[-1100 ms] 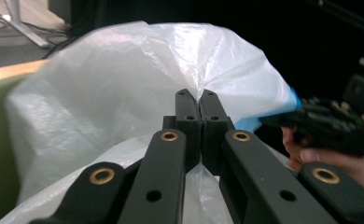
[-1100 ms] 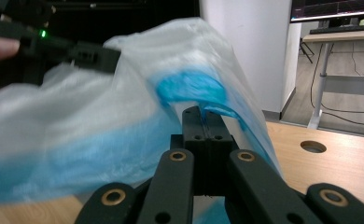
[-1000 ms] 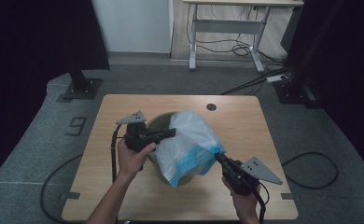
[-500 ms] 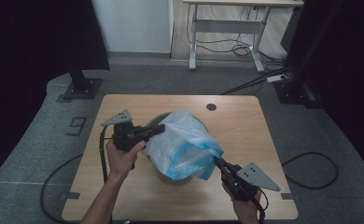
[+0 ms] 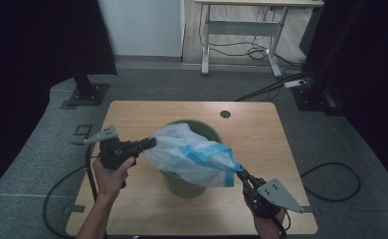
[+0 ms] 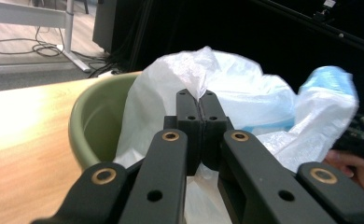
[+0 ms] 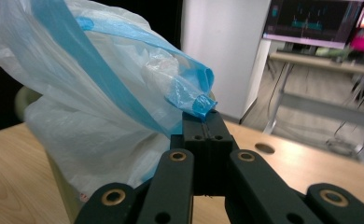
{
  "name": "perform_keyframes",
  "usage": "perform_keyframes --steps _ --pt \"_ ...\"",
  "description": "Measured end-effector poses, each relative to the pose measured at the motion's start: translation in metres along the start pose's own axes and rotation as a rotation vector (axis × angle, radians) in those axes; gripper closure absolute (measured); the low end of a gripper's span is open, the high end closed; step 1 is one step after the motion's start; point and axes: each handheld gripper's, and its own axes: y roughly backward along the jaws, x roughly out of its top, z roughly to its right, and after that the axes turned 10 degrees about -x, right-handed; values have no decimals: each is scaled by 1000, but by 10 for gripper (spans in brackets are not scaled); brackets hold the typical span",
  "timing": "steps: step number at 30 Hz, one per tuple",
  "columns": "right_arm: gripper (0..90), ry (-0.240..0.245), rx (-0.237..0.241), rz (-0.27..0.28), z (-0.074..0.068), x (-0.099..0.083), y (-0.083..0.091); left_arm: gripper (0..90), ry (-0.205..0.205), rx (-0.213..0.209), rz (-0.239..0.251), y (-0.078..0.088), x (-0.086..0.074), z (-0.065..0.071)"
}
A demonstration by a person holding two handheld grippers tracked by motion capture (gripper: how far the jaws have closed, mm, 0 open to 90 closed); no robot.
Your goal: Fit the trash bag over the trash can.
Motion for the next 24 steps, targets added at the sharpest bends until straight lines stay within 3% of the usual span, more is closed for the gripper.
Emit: perform_keyframes --steps 6,15,19,24 --pt "888 18 50 6 -7 -6 11 892 -2 -6 -9 13 -23 3" --pt "888 -41 130 -53 -5 -27 12 889 11 -11 -38 16 -50 -5" --pt "888 -23 143 -91 -8 -44 14 890 12 5 -60 18 -63 -8" --pt "888 -45 152 -135 -10 -62 10 890 37 19 -60 16 -72 -16"
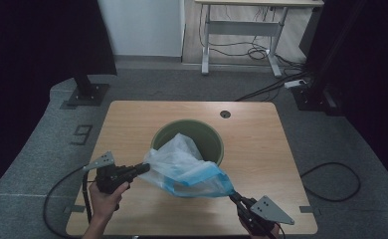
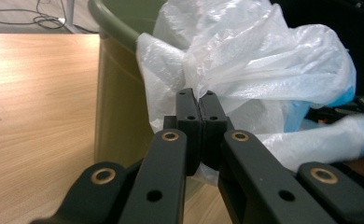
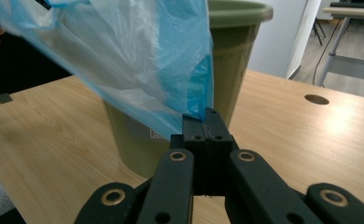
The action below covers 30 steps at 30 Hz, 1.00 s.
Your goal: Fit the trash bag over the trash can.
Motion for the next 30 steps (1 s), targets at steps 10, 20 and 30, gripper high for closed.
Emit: perform_keyframes --steps 10,20,30 --pt "889 44 -16 -48 -5 -11 -17 888 -24 43 -23 -6 3 -1" --pt "888 24 -29 -51 -2 -12 -23 866 -3 24 -13 -7 12 -4" --pt "888 21 -26 -20 -1 -1 -11 626 -146 6 -6 8 34 35"
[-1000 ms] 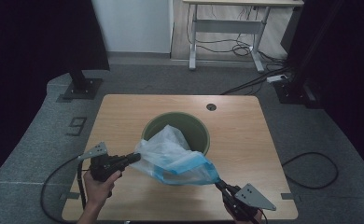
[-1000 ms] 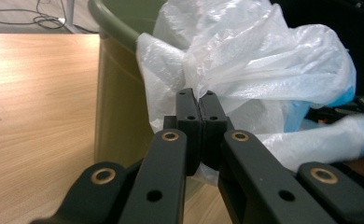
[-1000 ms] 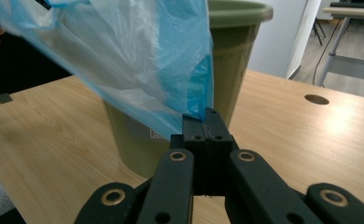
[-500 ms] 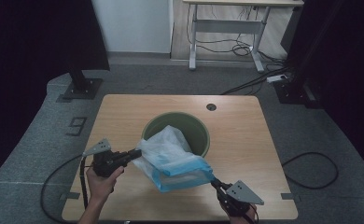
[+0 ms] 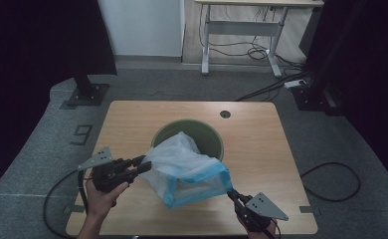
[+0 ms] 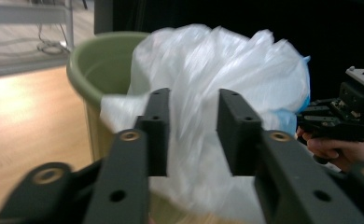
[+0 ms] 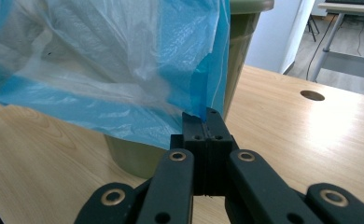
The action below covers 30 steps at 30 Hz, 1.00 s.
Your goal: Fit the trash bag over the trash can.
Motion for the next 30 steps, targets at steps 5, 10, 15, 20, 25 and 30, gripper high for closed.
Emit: perform_keyframes --steps 5,10,15,20,25,30 --pt "888 -2 -6 -4 2 0 0 554 -21 6 -34 -7 8 2" --pt "888 4 -9 -7 2 0 -2 549 -41 16 -82 -24 17 -1" --pt "887 10 -9 -2 2 4 -3 829 -22 -33 -145 -37 23 -8" --pt "888 22 0 -18 -1 0 -2 896 3 -15 -99 -37 25 -15" --pt "888 23 9 -32 -2 -6 -3 898 3 19 -51 -31 27 -21" --pt "889 16 21 -46 -3 -10 -5 898 -3 52 -32 -26 29 -24"
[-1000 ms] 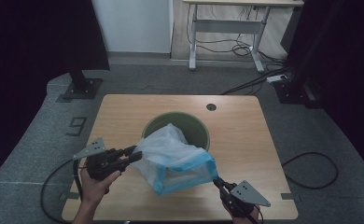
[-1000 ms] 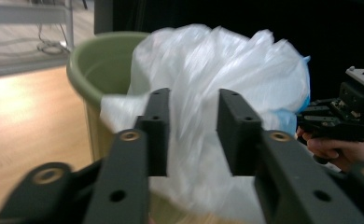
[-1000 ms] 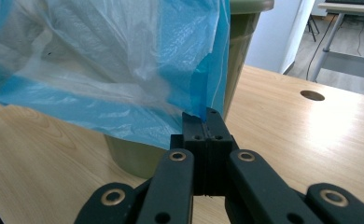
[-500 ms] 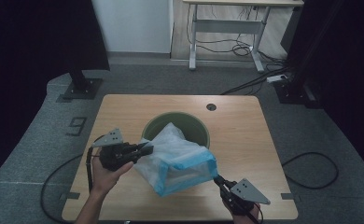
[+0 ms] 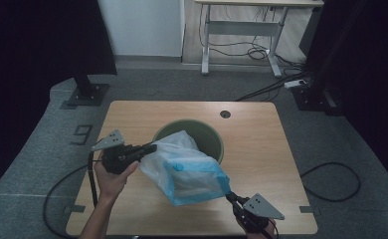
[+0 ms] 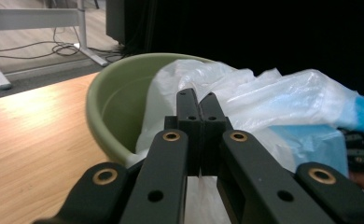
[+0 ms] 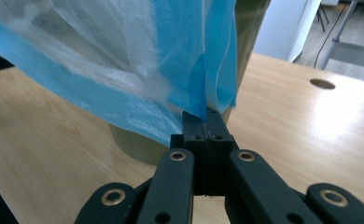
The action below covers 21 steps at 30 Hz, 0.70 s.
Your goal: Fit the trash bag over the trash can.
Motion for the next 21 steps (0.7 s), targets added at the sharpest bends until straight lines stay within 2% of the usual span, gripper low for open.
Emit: perform_keyframes --steps 2,8,15,18,21 --pt "889 4 -2 -14 -1 -5 -2 899 6 12 2 1 -1 -2" --pt "889 -38 23 -51 2 -18 -8 898 26 40 18 6 -5 -8" --pt "881 -40 61 -74 -3 -26 -10 898 43 40 30 8 -8 -13" --pt "703 -54 81 -72 -1 -26 -2 898 40 42 30 11 -10 -13" --pt "595 -84 59 -46 10 -24 17 898 40 42 39 15 -11 -13"
